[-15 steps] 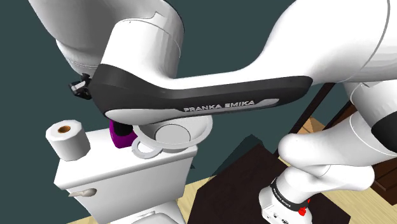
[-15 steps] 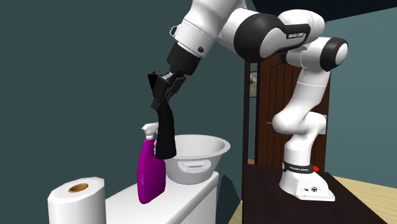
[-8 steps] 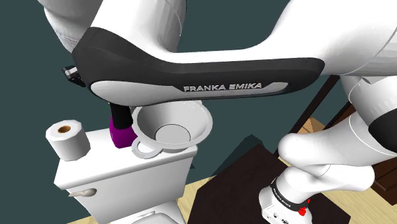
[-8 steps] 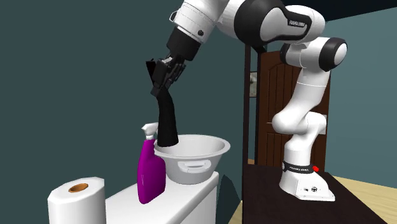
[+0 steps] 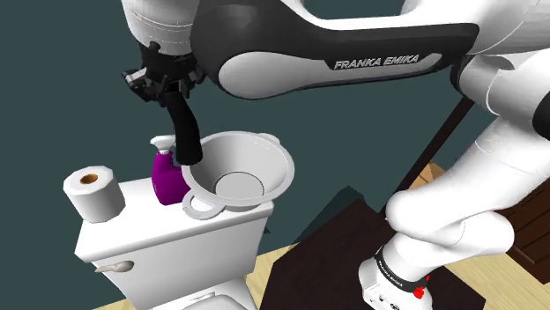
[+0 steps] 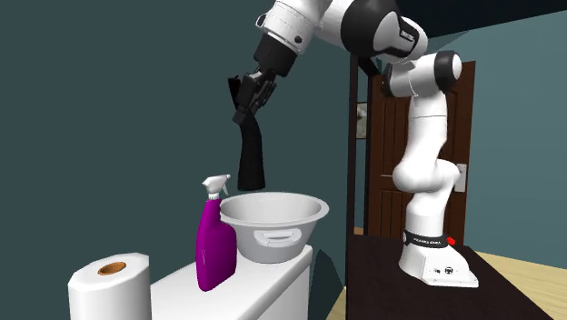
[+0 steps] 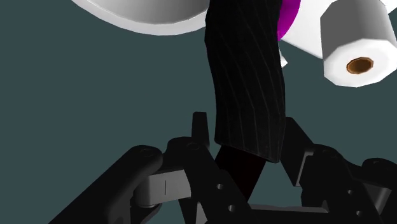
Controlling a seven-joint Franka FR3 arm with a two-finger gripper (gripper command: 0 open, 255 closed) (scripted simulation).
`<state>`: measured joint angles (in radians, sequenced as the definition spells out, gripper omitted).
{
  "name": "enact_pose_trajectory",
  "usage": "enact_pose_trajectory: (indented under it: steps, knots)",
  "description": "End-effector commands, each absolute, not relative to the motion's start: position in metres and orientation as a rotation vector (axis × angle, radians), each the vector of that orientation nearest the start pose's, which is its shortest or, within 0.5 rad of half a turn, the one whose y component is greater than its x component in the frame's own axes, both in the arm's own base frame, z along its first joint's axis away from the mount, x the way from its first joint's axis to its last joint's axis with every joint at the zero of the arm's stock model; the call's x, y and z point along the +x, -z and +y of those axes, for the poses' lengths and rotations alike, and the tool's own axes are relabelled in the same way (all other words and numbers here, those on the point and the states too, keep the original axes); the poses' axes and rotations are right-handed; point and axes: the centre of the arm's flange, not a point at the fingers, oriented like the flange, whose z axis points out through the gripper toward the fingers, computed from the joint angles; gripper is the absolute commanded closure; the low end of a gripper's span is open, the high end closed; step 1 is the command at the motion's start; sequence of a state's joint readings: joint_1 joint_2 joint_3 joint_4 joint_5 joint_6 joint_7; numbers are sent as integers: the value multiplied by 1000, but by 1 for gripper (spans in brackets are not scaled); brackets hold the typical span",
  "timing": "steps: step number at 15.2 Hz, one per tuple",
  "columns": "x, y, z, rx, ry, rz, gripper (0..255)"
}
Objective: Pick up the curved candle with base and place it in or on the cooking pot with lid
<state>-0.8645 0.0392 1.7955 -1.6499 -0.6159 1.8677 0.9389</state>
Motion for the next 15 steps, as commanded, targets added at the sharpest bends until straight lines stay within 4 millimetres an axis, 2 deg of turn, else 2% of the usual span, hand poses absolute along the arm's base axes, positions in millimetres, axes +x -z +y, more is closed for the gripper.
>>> enact_pose_trajectory:
  steps: [1,11,15]
  knots:
    - [392,-634,406,-3153,993,-165,255]
    - [383,-657,278,-3153,993,-165,255]
    - [383,-636,278,-3153,993,-165,255]
